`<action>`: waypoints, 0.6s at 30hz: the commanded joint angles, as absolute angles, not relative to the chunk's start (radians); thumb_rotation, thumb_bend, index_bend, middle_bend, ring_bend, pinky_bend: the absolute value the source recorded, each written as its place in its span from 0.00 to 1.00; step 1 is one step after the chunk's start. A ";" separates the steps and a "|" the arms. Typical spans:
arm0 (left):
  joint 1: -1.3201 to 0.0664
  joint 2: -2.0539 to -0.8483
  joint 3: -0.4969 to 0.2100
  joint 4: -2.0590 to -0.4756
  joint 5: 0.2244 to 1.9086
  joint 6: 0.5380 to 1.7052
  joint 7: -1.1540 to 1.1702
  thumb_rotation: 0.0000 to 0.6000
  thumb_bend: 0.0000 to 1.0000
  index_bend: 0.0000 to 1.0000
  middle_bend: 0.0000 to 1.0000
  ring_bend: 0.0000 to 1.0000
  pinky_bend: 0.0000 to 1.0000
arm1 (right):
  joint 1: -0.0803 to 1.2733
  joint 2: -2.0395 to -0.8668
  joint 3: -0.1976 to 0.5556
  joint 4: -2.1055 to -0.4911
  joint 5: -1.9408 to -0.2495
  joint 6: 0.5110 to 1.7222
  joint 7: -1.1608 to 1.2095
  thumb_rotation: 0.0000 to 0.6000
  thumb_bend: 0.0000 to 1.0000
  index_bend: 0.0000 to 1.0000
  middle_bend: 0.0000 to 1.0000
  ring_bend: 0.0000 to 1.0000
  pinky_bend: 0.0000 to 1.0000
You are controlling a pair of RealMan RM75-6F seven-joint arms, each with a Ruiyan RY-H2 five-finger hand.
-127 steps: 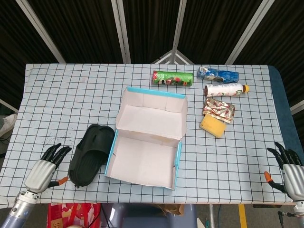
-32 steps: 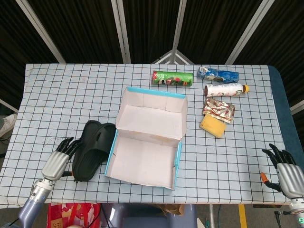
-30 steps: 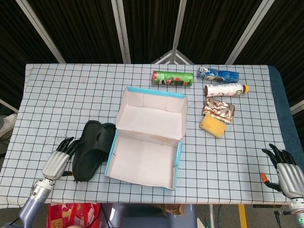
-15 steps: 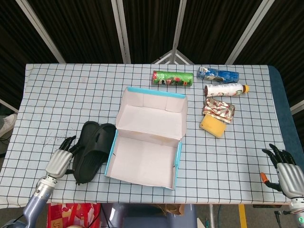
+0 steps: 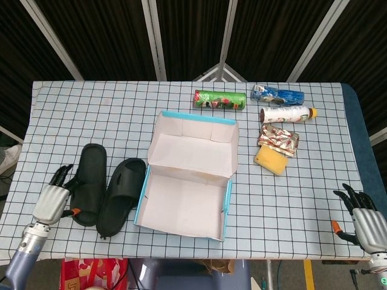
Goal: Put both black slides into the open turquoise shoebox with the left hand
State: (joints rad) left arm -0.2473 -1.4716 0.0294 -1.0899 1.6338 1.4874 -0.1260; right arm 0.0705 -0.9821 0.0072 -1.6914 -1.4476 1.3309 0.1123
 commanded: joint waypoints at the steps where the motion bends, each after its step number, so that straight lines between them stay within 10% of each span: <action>1: -0.227 -1.282 0.018 -1.267 1.630 1.531 -0.029 1.00 0.31 0.41 0.40 0.00 0.05 | 0.070 -0.981 0.006 -1.692 -1.452 1.333 0.116 1.00 0.39 0.17 0.05 0.13 0.07; 10: -0.422 -1.046 -0.118 -1.521 1.915 1.572 0.352 1.00 0.33 0.41 0.36 0.00 0.07 | 0.071 -0.980 0.004 -1.698 -1.454 1.332 0.110 1.00 0.39 0.17 0.05 0.13 0.07; 18: -0.663 -1.001 -0.207 -1.667 2.223 1.292 0.804 1.00 0.35 0.44 0.39 0.00 0.08 | 0.064 -0.974 0.005 -1.691 -1.454 1.343 0.132 1.00 0.39 0.17 0.05 0.13 0.07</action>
